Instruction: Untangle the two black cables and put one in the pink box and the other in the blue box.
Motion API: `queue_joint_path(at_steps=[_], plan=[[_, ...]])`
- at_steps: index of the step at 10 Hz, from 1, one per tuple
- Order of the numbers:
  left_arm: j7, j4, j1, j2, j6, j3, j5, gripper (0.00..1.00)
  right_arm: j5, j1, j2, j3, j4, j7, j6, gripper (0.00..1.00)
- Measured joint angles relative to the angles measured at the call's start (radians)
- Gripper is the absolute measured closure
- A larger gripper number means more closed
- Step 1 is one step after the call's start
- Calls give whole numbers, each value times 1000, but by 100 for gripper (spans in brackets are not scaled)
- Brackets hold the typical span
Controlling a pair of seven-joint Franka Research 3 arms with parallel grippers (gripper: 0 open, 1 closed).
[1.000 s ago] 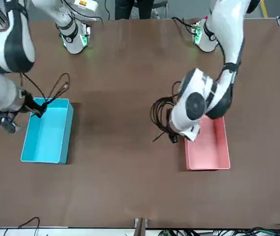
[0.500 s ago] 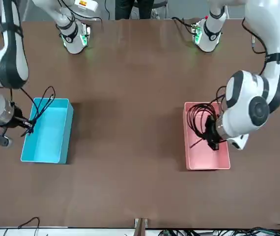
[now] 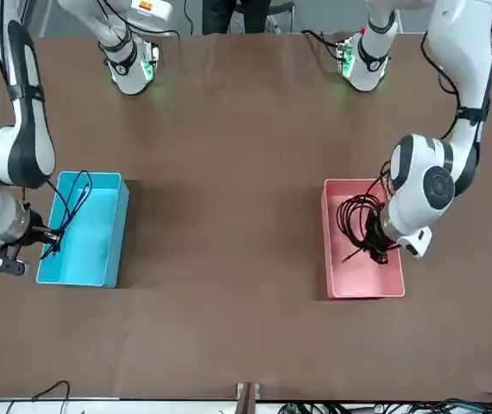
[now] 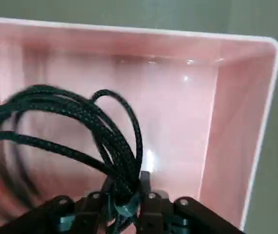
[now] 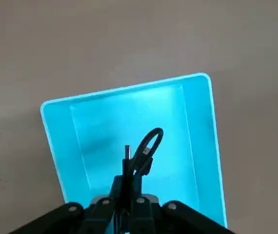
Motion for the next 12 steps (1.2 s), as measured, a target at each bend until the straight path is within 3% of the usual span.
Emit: queue_joint_path(at_steps=[2,4,5,8,10,12], plan=[[-9,36,8,32,15,3,16,39,0,-2,7,0,-32,-5,52,91],[-1,84,18,8,-31,1,21,7,0,-5,13,0,-63,-14,91,89],[29,103,18,-38,-95,-5,24,0,0,-9,13,0,-65,-22,93,76],[184,106,12,-195,-245,-34,31,0,0,-15,13,1,-65,-27,93,32],[424,117,18,-279,-412,-33,34,0,0,-15,13,3,-64,-29,93,2],[660,169,36,-344,-571,-25,34,0,0,-15,5,9,-62,-29,87,0]])
